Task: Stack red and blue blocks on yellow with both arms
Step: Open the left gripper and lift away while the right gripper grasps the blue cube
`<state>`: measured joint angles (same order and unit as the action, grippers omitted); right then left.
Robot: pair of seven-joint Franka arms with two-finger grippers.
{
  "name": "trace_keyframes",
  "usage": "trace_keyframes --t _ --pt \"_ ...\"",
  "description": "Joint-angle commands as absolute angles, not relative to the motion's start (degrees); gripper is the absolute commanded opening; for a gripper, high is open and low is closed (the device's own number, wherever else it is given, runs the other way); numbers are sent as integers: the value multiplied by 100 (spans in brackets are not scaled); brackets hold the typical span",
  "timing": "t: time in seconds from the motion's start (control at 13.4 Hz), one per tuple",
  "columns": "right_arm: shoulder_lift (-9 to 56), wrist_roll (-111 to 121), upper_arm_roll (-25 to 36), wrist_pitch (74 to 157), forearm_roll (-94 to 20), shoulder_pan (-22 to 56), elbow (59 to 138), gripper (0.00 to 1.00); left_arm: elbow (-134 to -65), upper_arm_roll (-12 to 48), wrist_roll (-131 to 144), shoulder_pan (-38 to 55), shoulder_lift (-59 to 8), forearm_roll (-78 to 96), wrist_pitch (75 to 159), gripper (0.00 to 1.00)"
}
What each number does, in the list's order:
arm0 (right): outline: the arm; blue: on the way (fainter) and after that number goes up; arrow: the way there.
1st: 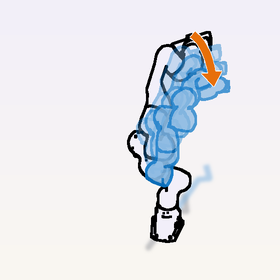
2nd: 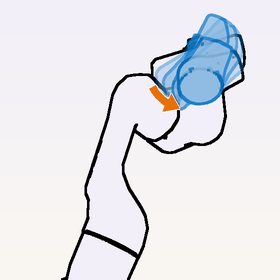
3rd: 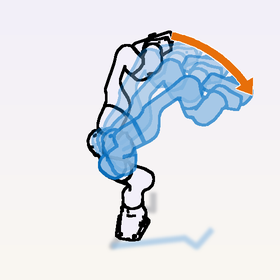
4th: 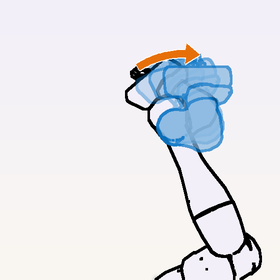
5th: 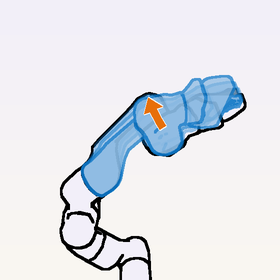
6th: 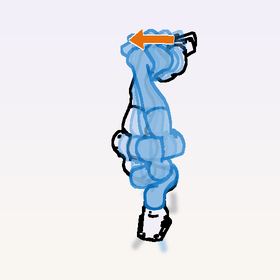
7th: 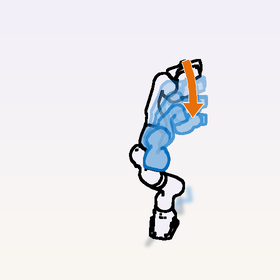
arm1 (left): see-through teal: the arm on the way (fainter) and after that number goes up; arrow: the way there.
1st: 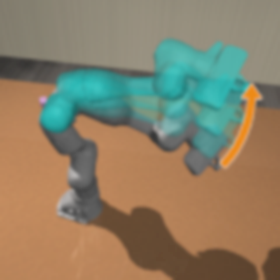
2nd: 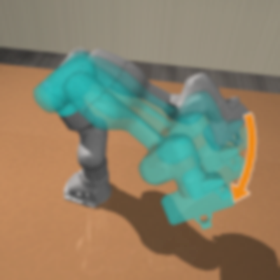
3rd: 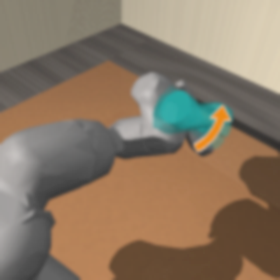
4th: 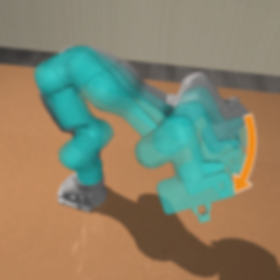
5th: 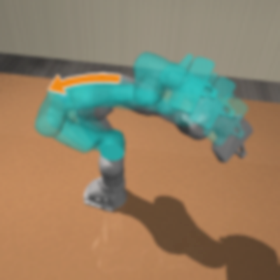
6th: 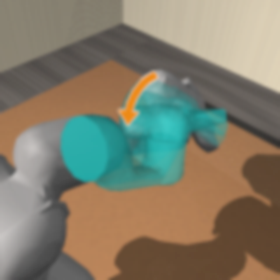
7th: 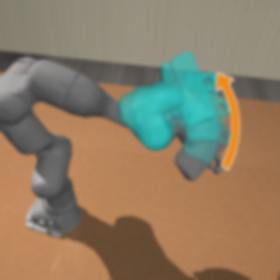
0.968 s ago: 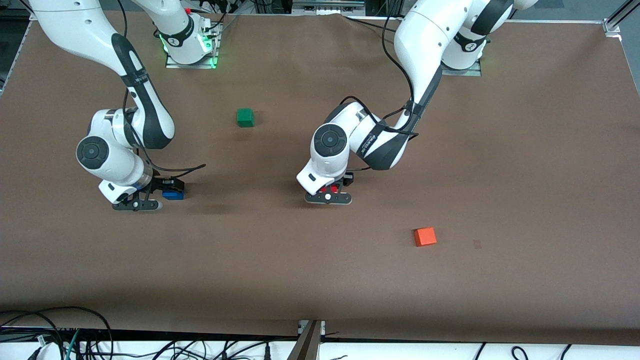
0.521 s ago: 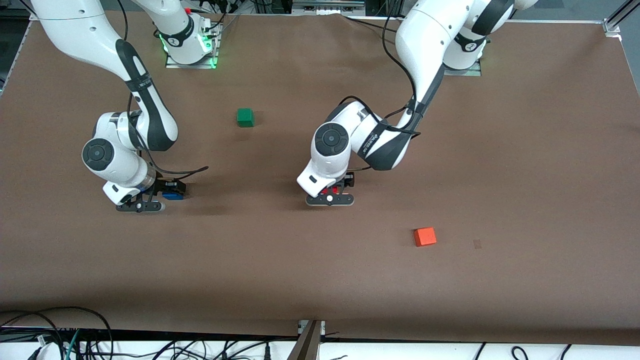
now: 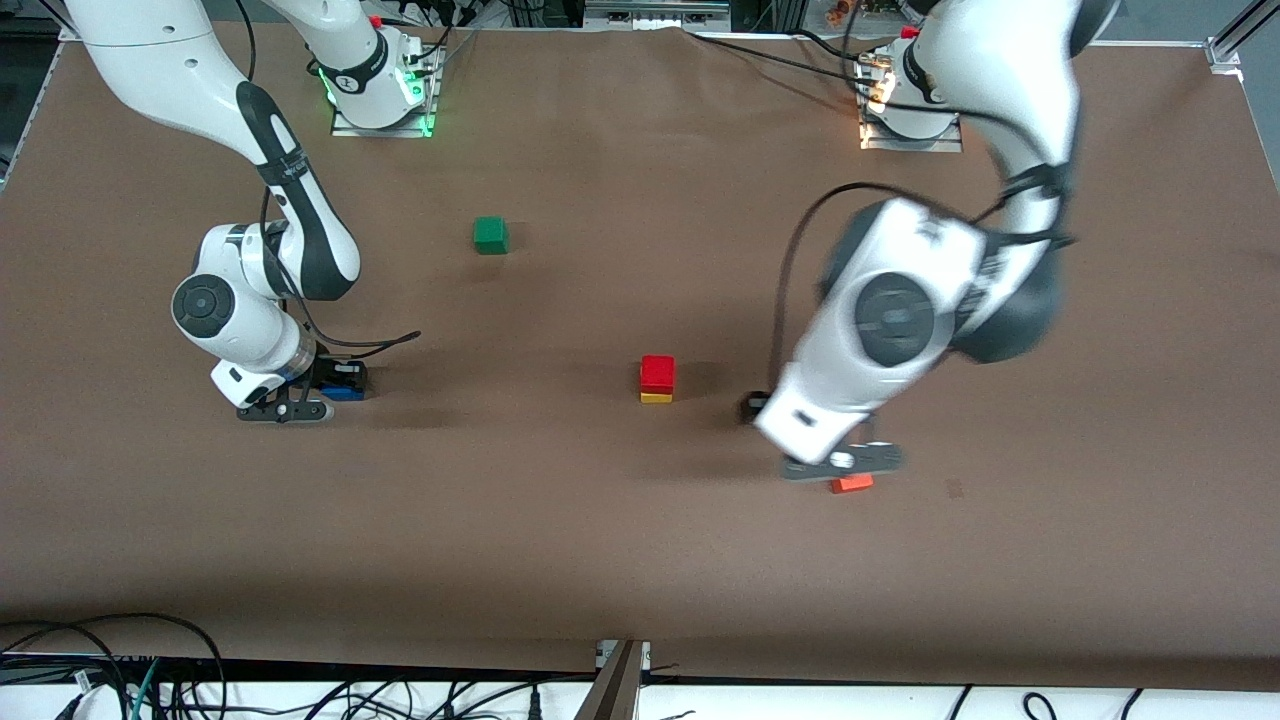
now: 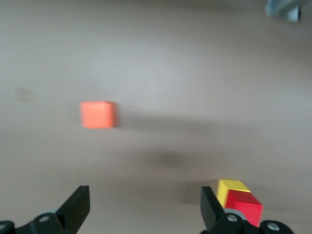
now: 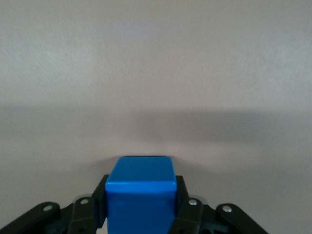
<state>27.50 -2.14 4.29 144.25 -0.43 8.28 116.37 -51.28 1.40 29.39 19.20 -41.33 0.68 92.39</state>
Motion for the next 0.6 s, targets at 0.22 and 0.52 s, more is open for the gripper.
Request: trace_keyframes --t 0.22,0.52 --pt "2566 -1368 70 11633 -79 1500 9471 35 -5317 238 2025 502 -2936 106 7745 100" --pt "3022 -3054 70 11048 -88 2616 8247 35 -5326 228 909 10 -2856 123 7181 100"
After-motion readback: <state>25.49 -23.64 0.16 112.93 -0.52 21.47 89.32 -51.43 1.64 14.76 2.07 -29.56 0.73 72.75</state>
